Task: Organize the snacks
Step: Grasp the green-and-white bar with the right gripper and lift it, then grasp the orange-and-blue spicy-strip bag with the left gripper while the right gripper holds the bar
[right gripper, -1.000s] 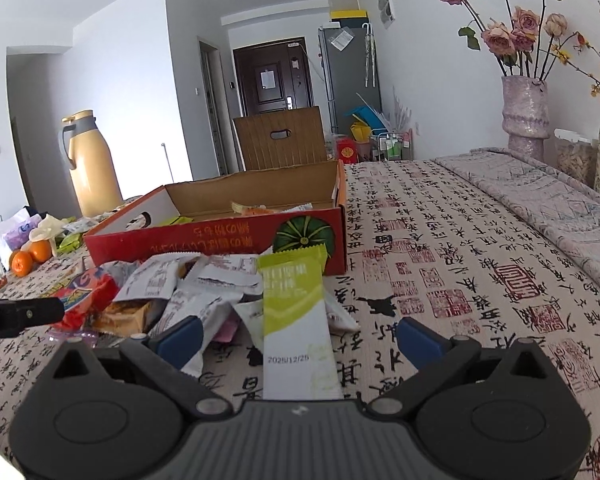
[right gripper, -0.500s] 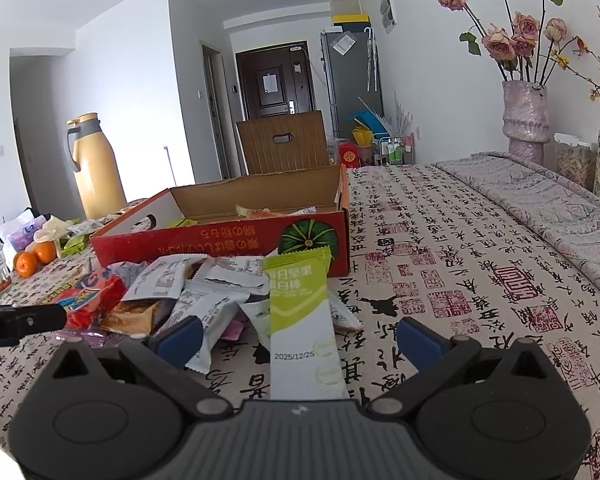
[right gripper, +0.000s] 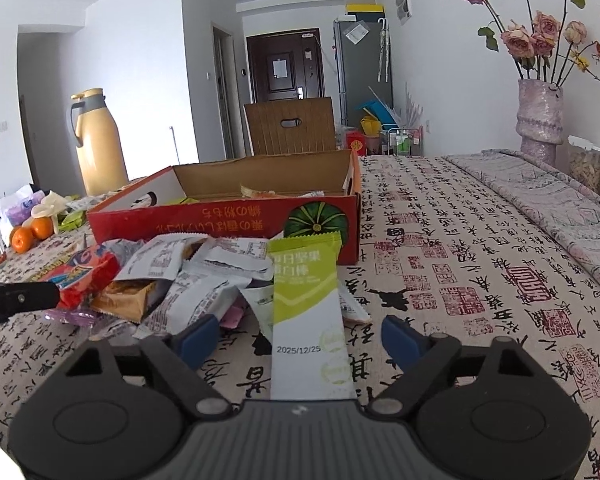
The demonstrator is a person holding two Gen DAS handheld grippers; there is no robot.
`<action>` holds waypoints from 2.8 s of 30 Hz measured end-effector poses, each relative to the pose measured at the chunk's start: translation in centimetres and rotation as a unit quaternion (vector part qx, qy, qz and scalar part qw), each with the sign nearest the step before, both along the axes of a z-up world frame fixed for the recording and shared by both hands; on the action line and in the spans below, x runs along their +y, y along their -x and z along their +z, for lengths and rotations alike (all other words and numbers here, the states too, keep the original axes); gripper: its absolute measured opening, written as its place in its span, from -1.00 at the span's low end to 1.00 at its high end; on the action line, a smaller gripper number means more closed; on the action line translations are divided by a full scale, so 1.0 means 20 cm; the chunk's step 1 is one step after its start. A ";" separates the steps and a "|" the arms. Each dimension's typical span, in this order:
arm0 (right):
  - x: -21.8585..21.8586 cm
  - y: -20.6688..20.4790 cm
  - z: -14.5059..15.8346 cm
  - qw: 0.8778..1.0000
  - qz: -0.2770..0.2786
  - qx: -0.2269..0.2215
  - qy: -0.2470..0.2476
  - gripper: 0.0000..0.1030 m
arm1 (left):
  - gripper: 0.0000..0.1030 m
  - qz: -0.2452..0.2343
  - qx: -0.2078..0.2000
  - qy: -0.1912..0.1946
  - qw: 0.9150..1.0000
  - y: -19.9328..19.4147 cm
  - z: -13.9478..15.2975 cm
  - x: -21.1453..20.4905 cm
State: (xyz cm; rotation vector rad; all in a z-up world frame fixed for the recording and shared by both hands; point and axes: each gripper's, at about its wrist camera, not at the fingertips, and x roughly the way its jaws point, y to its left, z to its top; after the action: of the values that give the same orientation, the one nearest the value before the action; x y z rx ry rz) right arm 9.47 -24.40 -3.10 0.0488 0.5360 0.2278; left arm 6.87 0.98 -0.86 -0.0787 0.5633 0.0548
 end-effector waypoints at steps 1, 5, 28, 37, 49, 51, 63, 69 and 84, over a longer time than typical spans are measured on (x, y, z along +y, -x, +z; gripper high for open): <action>0.00 -0.01 0.00 1.000 -0.001 -0.001 0.003 0.58 | 1.00 0.000 0.000 -0.001 1.000 0.00 0.00 0.00; 0.02 -0.07 -0.01 1.000 -0.006 0.002 0.016 0.20 | 1.00 0.002 0.001 -0.004 1.000 0.00 0.00 -0.01; -0.01 -0.07 0.01 1.000 -0.012 0.001 0.003 -0.34 | 1.00 0.004 0.000 0.011 1.000 0.01 0.01 0.03; -0.02 -0.05 0.07 1.000 -0.012 -0.017 -0.006 -0.35 | 1.00 -0.003 -0.005 0.011 1.000 -0.03 0.06 0.03; -0.05 -0.06 0.06 1.000 -0.021 -0.017 -0.016 -0.35 | 0.82 -0.023 0.039 -0.021 0.999 -0.28 0.10 0.00; -0.05 -0.06 0.05 0.999 -0.022 -0.017 -0.016 -0.35 | 0.74 -0.022 0.050 -0.026 0.998 -0.33 0.09 -0.01; -0.10 -0.07 0.02 0.999 -0.028 -0.003 -0.032 -0.34 | 0.44 -0.032 0.104 -0.028 0.994 -0.42 -0.04 -0.01; -0.10 -0.07 0.01 0.999 -0.022 -0.001 -0.038 -0.34 | 0.26 -0.035 0.106 -0.026 0.993 -0.42 -0.04 -0.02; -0.06 -0.04 0.04 0.999 -0.013 -0.009 -0.033 -0.34 | 0.24 -0.027 0.079 -0.013 0.996 -0.38 0.00 0.00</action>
State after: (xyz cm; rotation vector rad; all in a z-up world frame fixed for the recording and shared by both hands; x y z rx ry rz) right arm 10.20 -25.58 -2.20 0.1187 0.5093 0.2200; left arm 14.39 0.92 -0.85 -0.0338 0.7222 0.0156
